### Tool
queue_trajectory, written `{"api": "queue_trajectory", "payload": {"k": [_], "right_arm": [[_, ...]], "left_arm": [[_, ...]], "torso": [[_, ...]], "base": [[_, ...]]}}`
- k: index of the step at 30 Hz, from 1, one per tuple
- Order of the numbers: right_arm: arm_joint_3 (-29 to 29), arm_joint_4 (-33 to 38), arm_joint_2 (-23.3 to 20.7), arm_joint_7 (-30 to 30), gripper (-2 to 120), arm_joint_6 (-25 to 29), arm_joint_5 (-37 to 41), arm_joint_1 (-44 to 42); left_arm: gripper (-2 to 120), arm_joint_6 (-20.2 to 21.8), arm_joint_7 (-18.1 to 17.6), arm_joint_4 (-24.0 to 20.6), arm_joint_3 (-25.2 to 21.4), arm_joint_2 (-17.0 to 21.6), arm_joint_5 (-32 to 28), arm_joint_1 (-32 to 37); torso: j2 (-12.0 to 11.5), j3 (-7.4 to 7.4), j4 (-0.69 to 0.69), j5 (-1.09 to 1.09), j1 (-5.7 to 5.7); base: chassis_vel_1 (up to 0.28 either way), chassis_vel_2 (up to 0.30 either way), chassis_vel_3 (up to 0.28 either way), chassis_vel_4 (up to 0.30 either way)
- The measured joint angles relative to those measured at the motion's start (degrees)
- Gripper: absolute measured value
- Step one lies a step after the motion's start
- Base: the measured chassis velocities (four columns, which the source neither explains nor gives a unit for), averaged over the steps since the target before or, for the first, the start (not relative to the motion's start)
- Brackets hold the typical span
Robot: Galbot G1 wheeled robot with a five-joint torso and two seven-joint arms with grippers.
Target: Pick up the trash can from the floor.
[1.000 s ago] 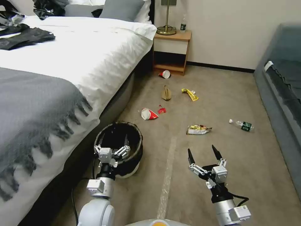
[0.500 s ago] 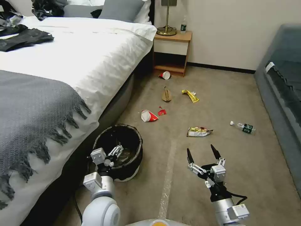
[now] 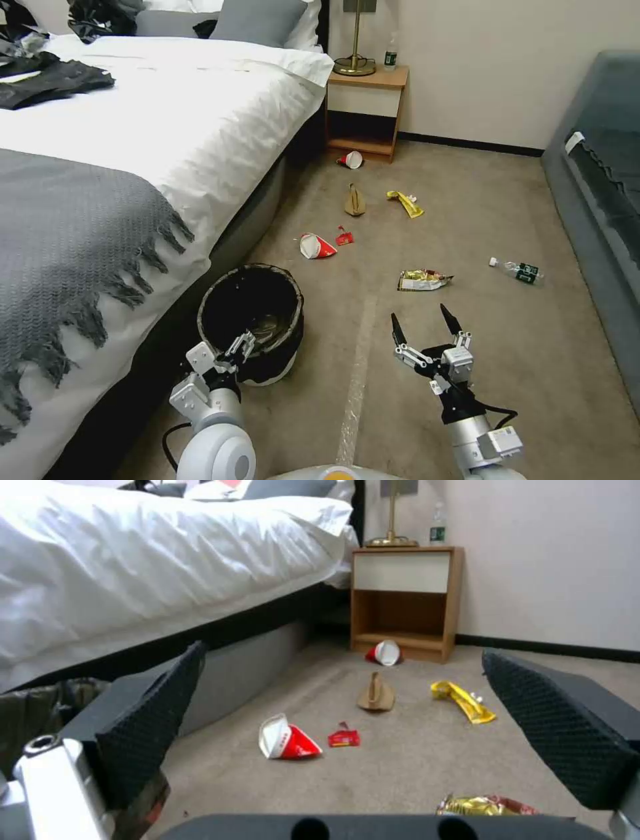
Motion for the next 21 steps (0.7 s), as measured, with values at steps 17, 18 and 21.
{"api": "queue_trajectory", "payload": {"k": [17, 18, 21], "right_arm": [[0.4, 0.0, 0.0, -0.6, 100, 1.4, 0.3, -1.2], [0.4, 0.1, 0.0, -0.6, 100, 1.5, 0.4, -1.2], [0.4, 0.1, 0.0, -0.6, 100, 1.5, 0.4, -1.2]], "left_arm": [[55, 1.1, 0.6, 5.1, -1.0, -0.7, -8.2, -3.7], [49, 0.9, 0.7, 5.4, -1.1, -0.7, -8.2, -3.8], [35, 0.3, 0.7, 5.8, -1.2, -0.8, -7.9, -3.8]], "torso": [[0.0, 0.0, 0.0, 0.0, 0.0], [0.0, 0.0, 0.0, 0.01, 0.0], [0.0, 0.0, 0.01, 0.02, 0.0]], "base": [[0.0, 0.0, 0.0, 0.0], [0.0, 0.0, 0.0, 0.0], [0.0, 0.0, 0.0, 0.0]]}}
